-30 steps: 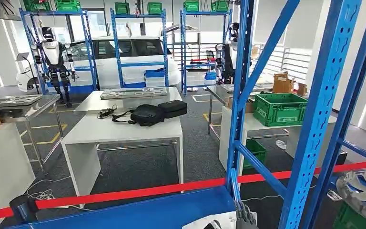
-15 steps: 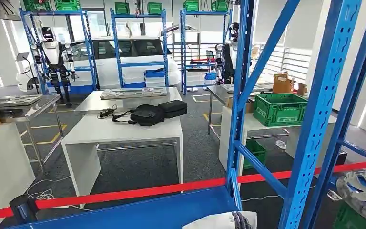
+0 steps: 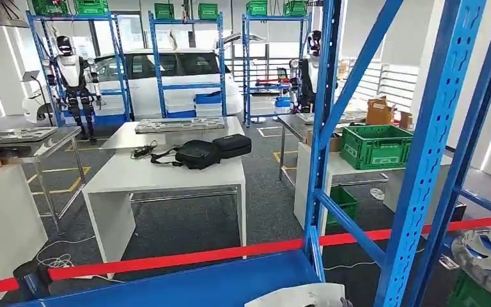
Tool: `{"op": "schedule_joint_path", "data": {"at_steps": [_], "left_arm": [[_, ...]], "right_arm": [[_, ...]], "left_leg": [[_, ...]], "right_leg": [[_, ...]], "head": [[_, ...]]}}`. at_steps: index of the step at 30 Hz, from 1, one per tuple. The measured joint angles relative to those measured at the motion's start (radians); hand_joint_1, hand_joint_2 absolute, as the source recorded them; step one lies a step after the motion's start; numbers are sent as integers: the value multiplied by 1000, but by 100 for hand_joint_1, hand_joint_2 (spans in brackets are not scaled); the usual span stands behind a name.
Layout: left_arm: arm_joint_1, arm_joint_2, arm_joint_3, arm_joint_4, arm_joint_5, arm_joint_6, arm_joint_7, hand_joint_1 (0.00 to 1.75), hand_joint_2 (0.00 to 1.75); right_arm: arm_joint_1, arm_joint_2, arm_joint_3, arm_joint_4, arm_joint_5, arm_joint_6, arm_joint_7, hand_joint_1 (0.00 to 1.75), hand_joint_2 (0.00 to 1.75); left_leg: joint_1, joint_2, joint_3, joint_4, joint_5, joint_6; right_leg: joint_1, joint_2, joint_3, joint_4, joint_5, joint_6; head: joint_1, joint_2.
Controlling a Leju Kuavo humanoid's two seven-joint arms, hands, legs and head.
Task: Take the parts from the cabinet and place them on the table.
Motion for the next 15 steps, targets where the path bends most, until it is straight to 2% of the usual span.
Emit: {"op": "schedule_joint_path", "data": {"at_steps": [3, 9, 12, 13, 15], "left_arm": [[0, 0, 0, 0, -1, 1, 2, 0, 0], [0, -1, 0, 0, -1, 6, 3, 0, 0], [-1, -2, 0, 0, -2, 5, 13, 0, 0], [-3, -2, 0, 0, -4, 2, 18, 0, 0], [-8, -4, 0, 0, -8, 1, 18, 0, 0]], "right_arm": [[-3, 5, -31, 0, 1, 11, -8, 0, 0], [-11, 2, -31, 0, 84, 17, 0, 0, 0], [-9, -11, -12, 0, 213, 9, 57, 0, 0], [-7, -19, 18, 0, 297, 11, 84, 0, 0], [-4, -31, 85, 0, 377, 13, 108, 0, 0]], "left_leg": [[0, 0, 0, 0, 0, 0], [0, 0, 0, 0, 0, 0], [0, 0, 0, 0, 0, 0], [0, 0, 0, 0, 0, 0], [0, 1, 1, 0, 0, 0]], "right_leg": [[0, 0, 0, 0, 0, 0], [0, 0, 0, 0, 0, 0], [0, 0, 0, 0, 0, 0], [0, 1, 0, 0, 0, 0], [0, 1, 0, 0, 0, 0]], "head": [[0, 0], [0, 0], [0, 0], [0, 0], [0, 0]]}}
